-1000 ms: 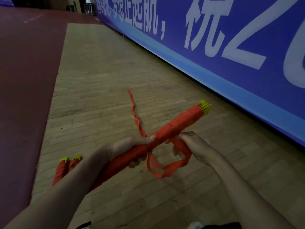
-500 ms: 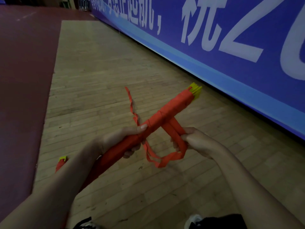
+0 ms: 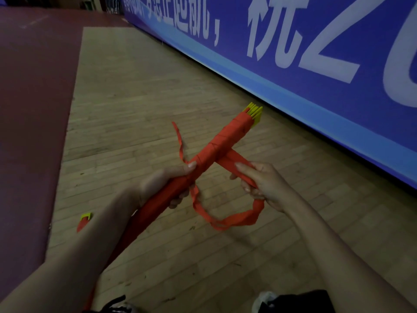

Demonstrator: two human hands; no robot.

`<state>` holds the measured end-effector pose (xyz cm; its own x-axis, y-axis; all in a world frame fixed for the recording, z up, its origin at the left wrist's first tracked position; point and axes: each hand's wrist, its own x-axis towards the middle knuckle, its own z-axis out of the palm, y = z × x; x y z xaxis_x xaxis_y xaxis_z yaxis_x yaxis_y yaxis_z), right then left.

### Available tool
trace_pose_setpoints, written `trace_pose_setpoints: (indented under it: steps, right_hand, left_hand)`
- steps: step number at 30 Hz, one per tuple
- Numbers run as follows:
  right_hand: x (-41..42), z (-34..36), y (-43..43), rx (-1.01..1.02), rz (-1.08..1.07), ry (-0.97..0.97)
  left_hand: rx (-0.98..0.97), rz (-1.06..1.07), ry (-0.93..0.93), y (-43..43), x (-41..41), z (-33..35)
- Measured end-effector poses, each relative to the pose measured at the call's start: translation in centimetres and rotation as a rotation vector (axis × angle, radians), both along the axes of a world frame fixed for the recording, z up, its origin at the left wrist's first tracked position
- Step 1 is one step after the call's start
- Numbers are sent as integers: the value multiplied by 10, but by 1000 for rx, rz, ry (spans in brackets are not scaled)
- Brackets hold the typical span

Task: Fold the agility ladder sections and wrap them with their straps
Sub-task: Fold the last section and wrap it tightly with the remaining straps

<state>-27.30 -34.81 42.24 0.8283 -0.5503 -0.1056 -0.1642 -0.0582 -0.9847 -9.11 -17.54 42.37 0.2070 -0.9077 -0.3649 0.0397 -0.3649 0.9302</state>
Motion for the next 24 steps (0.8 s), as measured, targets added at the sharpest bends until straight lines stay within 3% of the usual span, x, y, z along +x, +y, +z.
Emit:
trace_pose_setpoints:
  steps: [2,8,15,20,24]
  right_hand:
    - [-1,3,1,-47,-7,-31]
    - [9,7,14,-190,-109,-50]
    - [19,6,23,-302,-337,124]
    - [22,-2,24,-130,-401,317]
    - [21,-10,26,-6,-380,428]
  left_hand:
    - [13,34,16,-5,-4,5]
    - [10,269,-303,-25,-25,-4]
    - [-39,363,-929,-34,-33,-28]
    - [101,256,-1499,-39,-53,-32]
    - [109,185,-1565,-39,-59,-38]
